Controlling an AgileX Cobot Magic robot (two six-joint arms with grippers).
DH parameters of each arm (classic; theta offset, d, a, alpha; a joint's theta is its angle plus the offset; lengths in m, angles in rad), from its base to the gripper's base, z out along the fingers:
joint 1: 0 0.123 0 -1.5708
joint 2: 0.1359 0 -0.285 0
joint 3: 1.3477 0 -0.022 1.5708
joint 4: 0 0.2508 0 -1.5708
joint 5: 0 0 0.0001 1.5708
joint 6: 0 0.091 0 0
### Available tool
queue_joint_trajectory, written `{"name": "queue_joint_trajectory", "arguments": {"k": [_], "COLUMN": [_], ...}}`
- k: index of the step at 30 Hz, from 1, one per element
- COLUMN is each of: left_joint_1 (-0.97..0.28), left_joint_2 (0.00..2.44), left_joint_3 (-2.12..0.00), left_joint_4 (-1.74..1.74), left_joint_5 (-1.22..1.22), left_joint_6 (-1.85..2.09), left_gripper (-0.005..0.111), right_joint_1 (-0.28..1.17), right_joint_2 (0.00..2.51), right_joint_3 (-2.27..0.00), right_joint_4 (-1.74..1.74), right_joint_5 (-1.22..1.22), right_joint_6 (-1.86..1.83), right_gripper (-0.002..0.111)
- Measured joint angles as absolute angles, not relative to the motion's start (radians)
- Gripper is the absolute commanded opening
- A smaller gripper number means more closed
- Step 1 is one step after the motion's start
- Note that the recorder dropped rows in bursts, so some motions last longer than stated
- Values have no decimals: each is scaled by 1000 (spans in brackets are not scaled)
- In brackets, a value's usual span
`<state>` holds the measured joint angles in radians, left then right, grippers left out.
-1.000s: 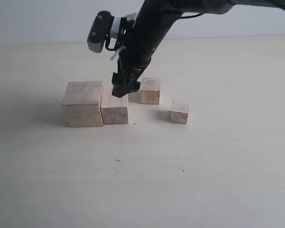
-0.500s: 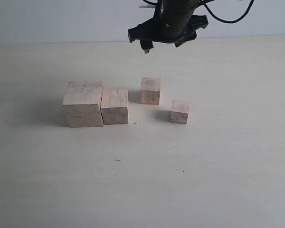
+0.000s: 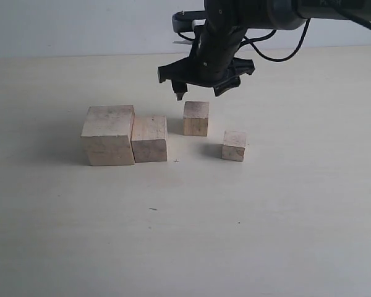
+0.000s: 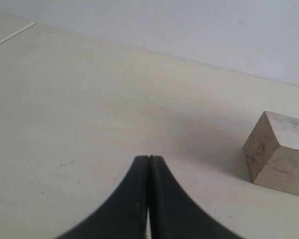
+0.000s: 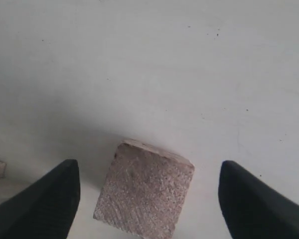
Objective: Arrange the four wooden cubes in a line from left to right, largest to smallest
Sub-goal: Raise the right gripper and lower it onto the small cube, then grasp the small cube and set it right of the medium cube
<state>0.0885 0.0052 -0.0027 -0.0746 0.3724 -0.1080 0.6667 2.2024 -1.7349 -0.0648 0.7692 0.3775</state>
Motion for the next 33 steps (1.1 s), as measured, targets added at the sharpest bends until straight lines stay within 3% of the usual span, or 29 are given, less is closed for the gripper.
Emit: {"name": "queue_joint_trajectory", "arguments": {"k": [21, 25, 27, 28, 30, 33], "left_joint_1": [88, 88, 88, 88, 88, 88], "left_joint_2": [5, 5, 5, 5, 5, 5], "left_joint_3": [-3, -3, -3, -3, -3, -3], "left_joint_4": [-75, -75, -75, -75, -75, -75], "left_joint_5": [372, 372, 372, 372, 372, 372], "left_joint_6": [-108, -108, -108, -108, -108, -108], "left_gripper": [0, 0, 0, 0, 0, 0], "right_joint_1": [667, 667, 666, 666, 666, 666], "right_joint_2": [2284, 2289, 2289, 2289, 2278, 2253], "right_joint_3": [-1735, -1735, -1735, -1735, -1735, -1735], "right_joint_4": [-80, -80, -80, -80, -73, -57], "right_joint_5": [732, 731, 738, 745, 796, 859], "right_joint_6": [407, 407, 407, 401, 333, 82], "right_gripper": [70, 48, 31, 15, 0, 0]}}
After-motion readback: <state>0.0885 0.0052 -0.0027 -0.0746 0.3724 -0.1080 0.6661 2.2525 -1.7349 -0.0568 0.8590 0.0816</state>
